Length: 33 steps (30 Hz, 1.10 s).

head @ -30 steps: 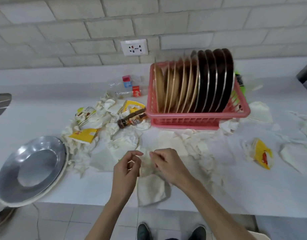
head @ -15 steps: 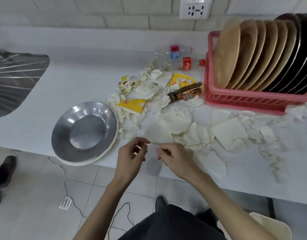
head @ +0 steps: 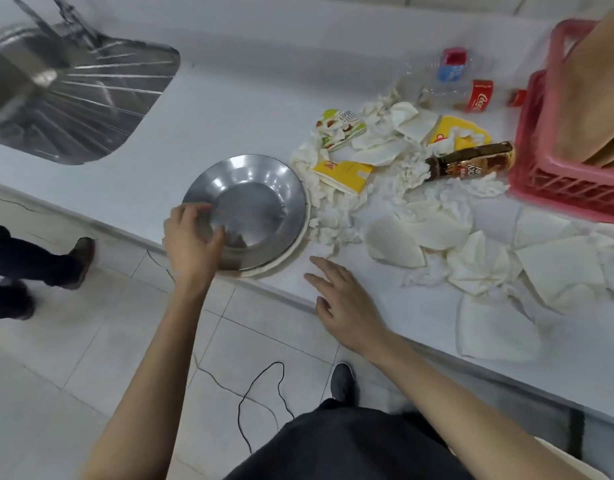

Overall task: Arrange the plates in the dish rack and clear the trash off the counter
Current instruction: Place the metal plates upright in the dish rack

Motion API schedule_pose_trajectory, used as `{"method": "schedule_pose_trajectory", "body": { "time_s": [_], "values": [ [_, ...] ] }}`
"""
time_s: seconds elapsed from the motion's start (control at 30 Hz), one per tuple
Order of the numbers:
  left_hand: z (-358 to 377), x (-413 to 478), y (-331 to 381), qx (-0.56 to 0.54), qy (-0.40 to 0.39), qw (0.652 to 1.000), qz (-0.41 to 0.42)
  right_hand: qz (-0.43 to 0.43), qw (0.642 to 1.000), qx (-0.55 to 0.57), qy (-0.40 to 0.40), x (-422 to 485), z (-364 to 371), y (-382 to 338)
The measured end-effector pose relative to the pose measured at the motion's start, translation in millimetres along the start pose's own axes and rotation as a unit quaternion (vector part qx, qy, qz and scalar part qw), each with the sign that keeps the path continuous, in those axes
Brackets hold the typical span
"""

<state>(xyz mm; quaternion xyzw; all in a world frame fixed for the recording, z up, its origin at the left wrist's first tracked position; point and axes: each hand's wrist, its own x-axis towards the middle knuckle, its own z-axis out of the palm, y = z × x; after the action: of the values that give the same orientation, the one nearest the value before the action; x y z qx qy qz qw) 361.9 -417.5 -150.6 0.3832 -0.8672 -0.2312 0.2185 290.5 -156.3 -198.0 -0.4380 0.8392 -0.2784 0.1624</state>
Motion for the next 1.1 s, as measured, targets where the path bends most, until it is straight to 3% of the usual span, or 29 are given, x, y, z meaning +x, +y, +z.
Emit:
{"method": "schedule_pose_trajectory", "body": {
  "time_s": [0.13,0.27,0.4,0.63,1.1],
  "values": [
    [-1,30,-30,0.051,-0.025,0.994,-0.091,-0.003,1.0,0.009,0.019,0,3,0],
    [3,42,-48,-0.03,-0.018,0.991,-0.132,-0.001,1.0,0.02,0.023,0,4,0],
    [0,51,-49,-0.095,0.044,0.986,-0.132,0.001,0.999,0.031,0.028,-1,4,1],
    [6,70,-55,-0.041,-0.053,0.988,-0.136,0.003,0.998,0.046,0.039,0,7,3],
    [-37,83,-28,-0.237,0.065,0.958,-0.147,0.002,0.997,0.07,0.046,0,7,5]
  ]
}}
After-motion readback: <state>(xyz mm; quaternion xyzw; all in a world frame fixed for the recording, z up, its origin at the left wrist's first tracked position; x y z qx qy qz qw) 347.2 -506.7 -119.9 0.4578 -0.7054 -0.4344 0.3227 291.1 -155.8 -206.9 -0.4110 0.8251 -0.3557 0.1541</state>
